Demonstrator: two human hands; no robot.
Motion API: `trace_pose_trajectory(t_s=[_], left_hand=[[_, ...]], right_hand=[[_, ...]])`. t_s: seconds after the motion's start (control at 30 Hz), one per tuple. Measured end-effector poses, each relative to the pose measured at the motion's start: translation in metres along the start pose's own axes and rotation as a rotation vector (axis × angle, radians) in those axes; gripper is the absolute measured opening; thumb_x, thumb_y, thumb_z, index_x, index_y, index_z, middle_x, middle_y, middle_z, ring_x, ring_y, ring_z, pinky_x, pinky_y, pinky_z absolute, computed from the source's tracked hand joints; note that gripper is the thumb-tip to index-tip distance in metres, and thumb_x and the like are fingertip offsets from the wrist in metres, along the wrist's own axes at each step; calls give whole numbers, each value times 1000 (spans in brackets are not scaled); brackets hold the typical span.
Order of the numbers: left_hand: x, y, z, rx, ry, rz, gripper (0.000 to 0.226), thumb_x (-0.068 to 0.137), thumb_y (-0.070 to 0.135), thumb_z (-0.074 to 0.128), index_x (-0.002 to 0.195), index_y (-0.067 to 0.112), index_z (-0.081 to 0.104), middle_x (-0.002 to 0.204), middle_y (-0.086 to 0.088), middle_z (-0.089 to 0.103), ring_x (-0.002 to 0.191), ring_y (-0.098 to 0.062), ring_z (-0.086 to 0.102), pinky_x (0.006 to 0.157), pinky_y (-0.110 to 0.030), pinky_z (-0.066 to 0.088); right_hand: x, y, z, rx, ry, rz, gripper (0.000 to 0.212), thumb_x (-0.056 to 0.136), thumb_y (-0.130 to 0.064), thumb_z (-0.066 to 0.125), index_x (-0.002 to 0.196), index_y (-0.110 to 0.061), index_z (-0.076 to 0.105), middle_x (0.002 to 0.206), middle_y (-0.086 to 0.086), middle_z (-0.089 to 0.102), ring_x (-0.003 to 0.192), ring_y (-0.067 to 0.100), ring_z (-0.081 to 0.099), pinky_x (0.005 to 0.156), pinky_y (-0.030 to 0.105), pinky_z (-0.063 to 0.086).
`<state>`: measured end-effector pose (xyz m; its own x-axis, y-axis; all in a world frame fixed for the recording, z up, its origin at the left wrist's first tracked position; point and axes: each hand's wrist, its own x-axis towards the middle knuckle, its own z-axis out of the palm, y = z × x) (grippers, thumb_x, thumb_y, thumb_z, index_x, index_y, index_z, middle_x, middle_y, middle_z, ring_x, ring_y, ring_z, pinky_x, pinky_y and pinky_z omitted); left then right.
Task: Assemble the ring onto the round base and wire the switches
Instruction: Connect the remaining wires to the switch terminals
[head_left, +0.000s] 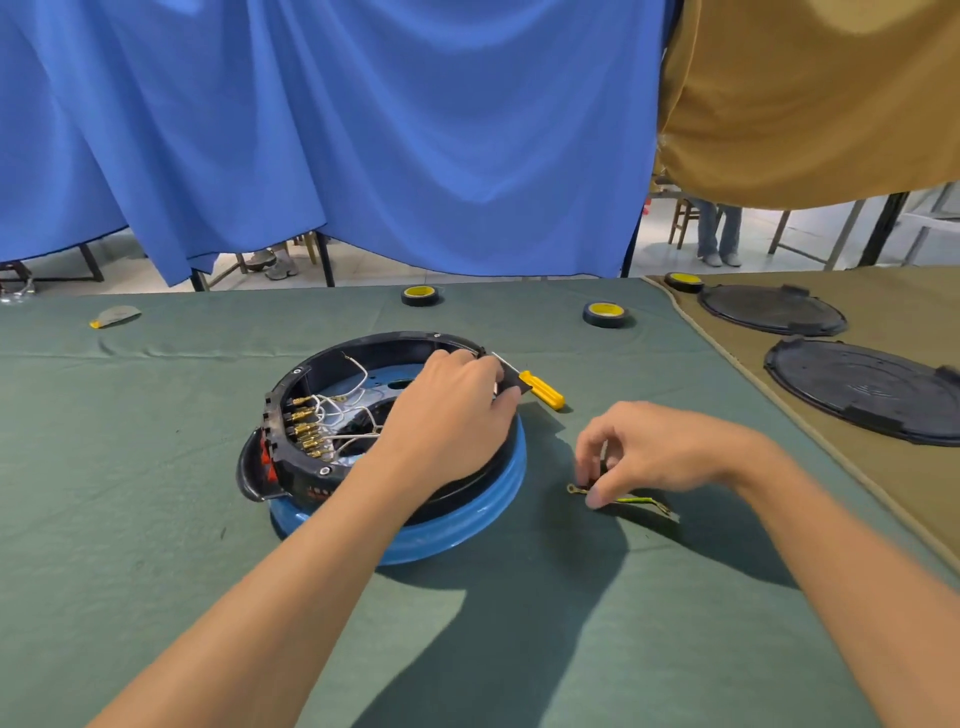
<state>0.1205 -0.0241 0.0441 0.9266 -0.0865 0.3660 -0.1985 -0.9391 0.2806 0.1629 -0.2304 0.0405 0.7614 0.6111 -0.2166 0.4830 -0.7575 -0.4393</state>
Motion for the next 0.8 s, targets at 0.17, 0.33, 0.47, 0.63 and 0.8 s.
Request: trace_pose_trajectory(t_s=[0.17, 0.33, 0.47, 0.63, 0.8], left_hand=[[-1, -3, -3, -32, 17, 15, 31, 99, 34, 50, 124, 17, 60, 123, -1, 59, 120, -22, 45, 94, -31, 35], [-6, -2, -12, -221, 141, 100, 27, 94, 34, 61, 115, 19, 67, 100, 10, 66, 99, -8, 56, 87, -22, 41], [-5, -2, -20, -334, 126, 145, 20, 89, 32, 68, 105, 20, 74, 87, 14, 70, 81, 4, 60, 69, -10, 41], [-2, -15, -31, -403, 272, 73, 11, 90, 17, 69, 88, 11, 78, 73, 1, 74, 66, -13, 65, 68, -25, 49], [-1, -32, -39, -387, 243, 50, 10, 88, 18, 71, 92, 14, 79, 77, 7, 73, 75, -2, 65, 70, -13, 48]], right_hand=[[0, -5, 5, -141, -8, -34, 6, 86, -20, 67, 84, -25, 70, 93, -7, 62, 77, -2, 53, 69, 14, 42], [0, -16, -6, 103, 237, -126, 5, 93, -13, 55, 92, -16, 58, 85, 0, 68, 77, 11, 59, 75, 30, 48], [9, -37, -18, 345, 345, -260, 7, 92, -7, 56, 93, -11, 62, 73, -2, 68, 65, 7, 58, 65, 25, 49], [28, -59, -22, 452, 388, -310, 5, 92, -11, 62, 90, -11, 66, 76, 4, 72, 67, 11, 61, 63, 22, 50], [43, -70, -22, 535, 401, -337, 6, 91, -10, 64, 87, -10, 68, 74, 6, 71, 60, 14, 54, 59, 30, 46]])
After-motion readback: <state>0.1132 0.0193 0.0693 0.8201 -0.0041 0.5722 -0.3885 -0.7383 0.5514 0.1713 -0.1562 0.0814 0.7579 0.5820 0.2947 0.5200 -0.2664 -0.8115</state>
